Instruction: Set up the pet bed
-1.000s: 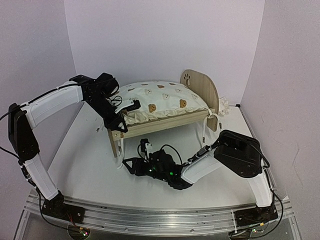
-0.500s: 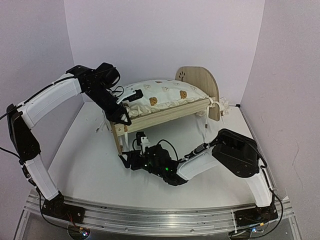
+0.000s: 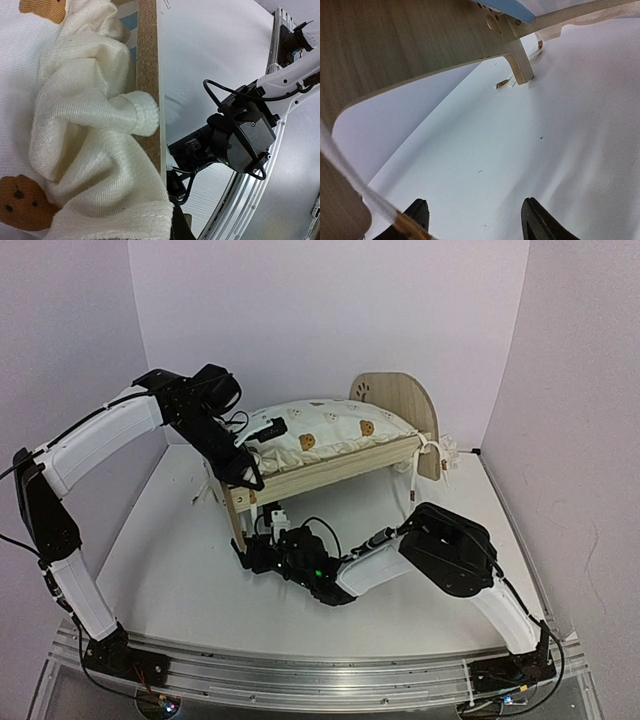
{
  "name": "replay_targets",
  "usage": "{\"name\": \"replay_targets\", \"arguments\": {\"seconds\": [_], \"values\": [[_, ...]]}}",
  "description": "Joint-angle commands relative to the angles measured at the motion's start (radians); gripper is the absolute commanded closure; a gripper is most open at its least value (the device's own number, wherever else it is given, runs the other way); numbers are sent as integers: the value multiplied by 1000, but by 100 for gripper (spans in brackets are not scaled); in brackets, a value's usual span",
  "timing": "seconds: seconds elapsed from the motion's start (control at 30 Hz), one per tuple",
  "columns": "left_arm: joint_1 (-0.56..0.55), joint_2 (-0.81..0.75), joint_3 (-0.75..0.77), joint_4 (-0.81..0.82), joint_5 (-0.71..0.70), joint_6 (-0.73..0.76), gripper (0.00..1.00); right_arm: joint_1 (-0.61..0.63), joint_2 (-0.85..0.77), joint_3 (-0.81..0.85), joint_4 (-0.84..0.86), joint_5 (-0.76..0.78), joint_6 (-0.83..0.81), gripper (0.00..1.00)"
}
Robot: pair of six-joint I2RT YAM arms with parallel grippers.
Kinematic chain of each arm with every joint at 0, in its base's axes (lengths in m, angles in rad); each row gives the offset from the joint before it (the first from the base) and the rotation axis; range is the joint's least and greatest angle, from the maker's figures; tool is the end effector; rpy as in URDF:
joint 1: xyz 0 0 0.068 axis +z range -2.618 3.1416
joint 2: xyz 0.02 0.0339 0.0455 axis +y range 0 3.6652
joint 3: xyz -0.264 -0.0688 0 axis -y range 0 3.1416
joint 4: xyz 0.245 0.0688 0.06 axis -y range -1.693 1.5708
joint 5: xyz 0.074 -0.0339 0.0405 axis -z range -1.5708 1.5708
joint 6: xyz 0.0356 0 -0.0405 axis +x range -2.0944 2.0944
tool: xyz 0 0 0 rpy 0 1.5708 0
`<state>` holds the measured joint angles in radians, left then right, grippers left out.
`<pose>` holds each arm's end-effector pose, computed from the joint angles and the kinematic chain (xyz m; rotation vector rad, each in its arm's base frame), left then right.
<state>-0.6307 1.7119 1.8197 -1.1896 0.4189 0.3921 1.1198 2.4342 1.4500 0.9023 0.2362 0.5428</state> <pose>0.2695 -0.2147 0.3668 1.4126 2.2314 -0.6349 0.2317 0.4594 0.1053 -0.3150 1.7350 1.0530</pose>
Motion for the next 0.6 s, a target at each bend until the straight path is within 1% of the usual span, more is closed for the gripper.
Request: {"name": "replay_targets", "arguments": {"seconds": [0.0,0.1,0.17,0.2,0.3,0.37,0.47,0.57], "values": [[-3,-53,112,107,60,-18,100,-12,35,58,27,11,-11,47],[-3,-56,103,108,61,-23,100,-13,18,40,30,15,-11,76],[-3,-61,90,117,50,-26,100,-13,-18,-7,38,34,-15,98],[-3,-66,79,125,27,-24,100,-12,-42,-39,43,53,-18,100],[6,-84,15,166,-42,-1,100,-6,-133,-163,46,76,-35,100],[16,-93,-33,193,-60,11,100,6,-188,-236,38,63,-52,100],[25,-89,-72,228,-82,34,100,28,-271,-326,-14,30,-66,100],[40,-85,-139,277,-115,74,100,52,-325,-367,-128,-19,-82,100]]}}
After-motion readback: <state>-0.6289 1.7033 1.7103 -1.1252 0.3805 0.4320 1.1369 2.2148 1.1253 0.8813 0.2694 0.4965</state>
